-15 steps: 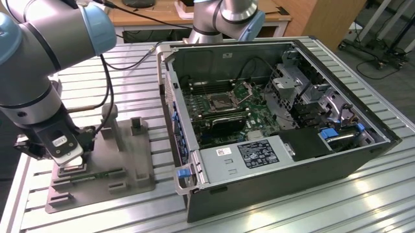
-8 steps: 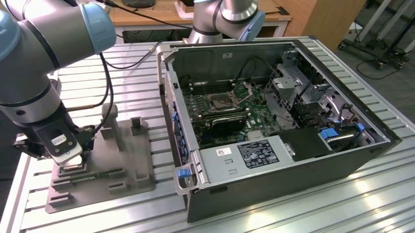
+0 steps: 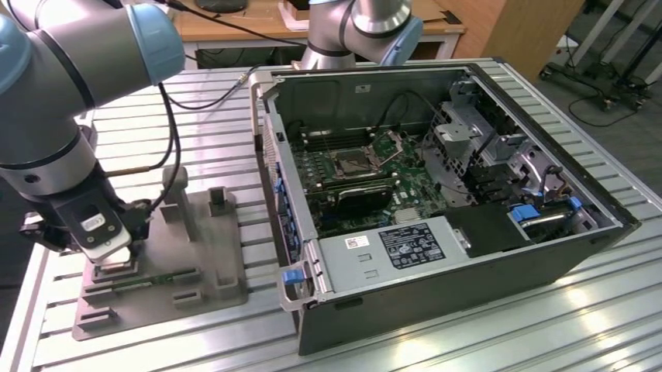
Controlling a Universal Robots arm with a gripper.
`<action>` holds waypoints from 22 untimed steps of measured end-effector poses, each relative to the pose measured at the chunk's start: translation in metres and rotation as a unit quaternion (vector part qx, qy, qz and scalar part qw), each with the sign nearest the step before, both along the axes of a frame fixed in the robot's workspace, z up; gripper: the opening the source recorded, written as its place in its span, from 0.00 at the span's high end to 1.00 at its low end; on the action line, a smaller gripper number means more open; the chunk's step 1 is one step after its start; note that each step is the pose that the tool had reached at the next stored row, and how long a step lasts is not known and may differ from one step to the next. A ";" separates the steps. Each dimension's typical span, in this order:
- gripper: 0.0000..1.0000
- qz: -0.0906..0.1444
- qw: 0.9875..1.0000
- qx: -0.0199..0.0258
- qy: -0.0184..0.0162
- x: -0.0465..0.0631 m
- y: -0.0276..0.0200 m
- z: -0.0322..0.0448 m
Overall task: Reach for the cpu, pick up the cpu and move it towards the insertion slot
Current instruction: 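Pick up the cpu and move it towards the insertion slot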
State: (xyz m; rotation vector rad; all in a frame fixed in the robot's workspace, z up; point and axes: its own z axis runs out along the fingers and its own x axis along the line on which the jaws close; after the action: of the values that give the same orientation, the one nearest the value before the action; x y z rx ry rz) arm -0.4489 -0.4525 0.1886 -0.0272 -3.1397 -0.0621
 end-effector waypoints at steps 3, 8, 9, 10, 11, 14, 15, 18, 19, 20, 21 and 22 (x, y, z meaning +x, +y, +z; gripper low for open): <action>0.45 0.000 1.000 0.000 0.000 0.000 0.0000 0.0012; 0.45 0.000 1.000 0.000 0.000 0.000 0.0000 0.0021; 0.45 0.000 1.000 0.000 0.000 0.000 0.0000 0.0021; 0.45 0.000 1.000 0.000 0.000 0.000 0.0000 0.0023; 0.45 0.000 1.000 0.000 0.000 0.000 -0.0001 0.0023; 0.45 0.000 1.000 0.000 0.000 0.000 -0.0001 0.0027; 0.45 0.000 1.000 0.000 0.000 0.000 -0.0001 0.0027; 0.45 0.000 1.000 0.000 0.000 0.000 -0.0002 0.0047; 0.45 0.000 1.000 0.000 0.000 0.000 -0.0001 0.0052; 0.45 0.000 1.000 0.000 0.000 0.000 -0.0001 0.0058; 0.45 0.000 1.000 0.000 0.000 0.000 -0.0001 0.0061; 0.45 0.000 1.000 0.000 0.000 0.000 -0.0002 0.0064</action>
State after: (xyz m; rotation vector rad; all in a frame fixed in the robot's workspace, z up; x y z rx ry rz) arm -0.4488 -0.4527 0.1951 -0.0271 -3.1398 -0.0622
